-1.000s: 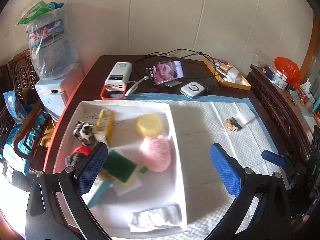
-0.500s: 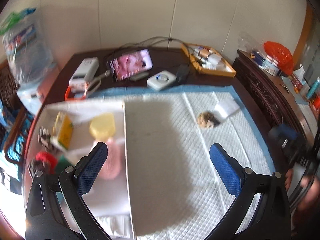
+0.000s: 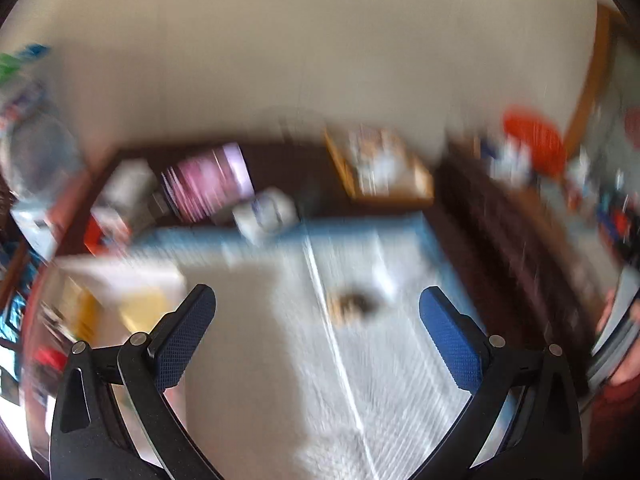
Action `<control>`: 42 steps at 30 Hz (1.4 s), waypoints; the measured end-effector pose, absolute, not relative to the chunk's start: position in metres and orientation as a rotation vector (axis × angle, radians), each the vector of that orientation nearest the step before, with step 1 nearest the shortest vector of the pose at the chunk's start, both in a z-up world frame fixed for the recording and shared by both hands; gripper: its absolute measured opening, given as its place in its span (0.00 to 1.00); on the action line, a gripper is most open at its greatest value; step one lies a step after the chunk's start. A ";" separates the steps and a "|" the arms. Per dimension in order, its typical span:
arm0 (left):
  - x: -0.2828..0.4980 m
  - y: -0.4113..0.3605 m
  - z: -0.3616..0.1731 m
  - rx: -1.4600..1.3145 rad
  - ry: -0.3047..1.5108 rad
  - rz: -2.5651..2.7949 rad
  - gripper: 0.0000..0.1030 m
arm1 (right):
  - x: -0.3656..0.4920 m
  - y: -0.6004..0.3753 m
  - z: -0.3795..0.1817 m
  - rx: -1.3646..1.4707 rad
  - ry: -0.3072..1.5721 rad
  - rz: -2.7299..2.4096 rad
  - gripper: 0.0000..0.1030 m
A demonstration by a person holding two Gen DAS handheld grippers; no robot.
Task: Organize soft objects
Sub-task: 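Move both grippers back over the last items on the pad, then grasp the braided rope knot with the left gripper while the right grasps the white foam block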
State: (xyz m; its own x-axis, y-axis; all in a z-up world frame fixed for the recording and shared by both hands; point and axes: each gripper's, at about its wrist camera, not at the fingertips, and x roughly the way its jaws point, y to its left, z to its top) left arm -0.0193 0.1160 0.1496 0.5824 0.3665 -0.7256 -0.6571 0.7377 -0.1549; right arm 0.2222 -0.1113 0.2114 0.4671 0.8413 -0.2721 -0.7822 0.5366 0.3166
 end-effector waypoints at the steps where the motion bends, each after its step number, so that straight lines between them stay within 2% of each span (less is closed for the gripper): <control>1: -0.011 0.111 0.126 -0.439 0.777 0.605 1.00 | 0.216 -0.104 0.194 0.126 0.482 1.018 1.00; 4: 0.008 0.101 0.057 -0.453 0.928 0.608 1.00 | 0.200 -0.093 0.158 0.068 0.600 1.057 1.00; 6: 0.012 0.098 0.044 -0.496 0.943 0.595 1.00 | 0.193 -0.085 0.141 -0.008 0.640 1.060 1.00; 12: 0.045 0.118 0.044 -0.462 0.900 0.581 1.00 | 0.212 -0.054 0.122 -0.158 0.683 1.064 1.00; 23: 0.099 0.149 0.025 -0.390 0.959 0.569 1.00 | 0.211 0.065 0.055 -0.468 0.757 1.129 1.00; 33: 0.121 0.152 0.000 -0.340 1.023 0.508 1.00 | 0.208 0.099 0.022 -0.594 0.811 1.177 0.99; 35: 0.122 0.150 0.000 -0.317 1.022 0.508 0.94 | 0.213 0.096 0.019 -0.580 0.844 1.170 0.94; 36: 0.121 0.149 0.003 -0.308 1.009 0.508 0.79 | 0.216 0.094 0.019 -0.559 0.859 1.170 0.87; 37: 0.121 0.148 0.004 -0.302 1.000 0.512 0.59 | 0.220 0.090 0.021 -0.533 0.865 1.165 0.87; 39: 0.117 0.150 0.008 -0.319 0.990 0.514 0.44 | 0.225 0.078 0.028 -0.473 0.863 1.155 0.87; 42: 0.110 0.155 0.014 -0.357 0.974 0.507 0.40 | 0.233 0.057 0.044 -0.371 0.852 1.134 0.87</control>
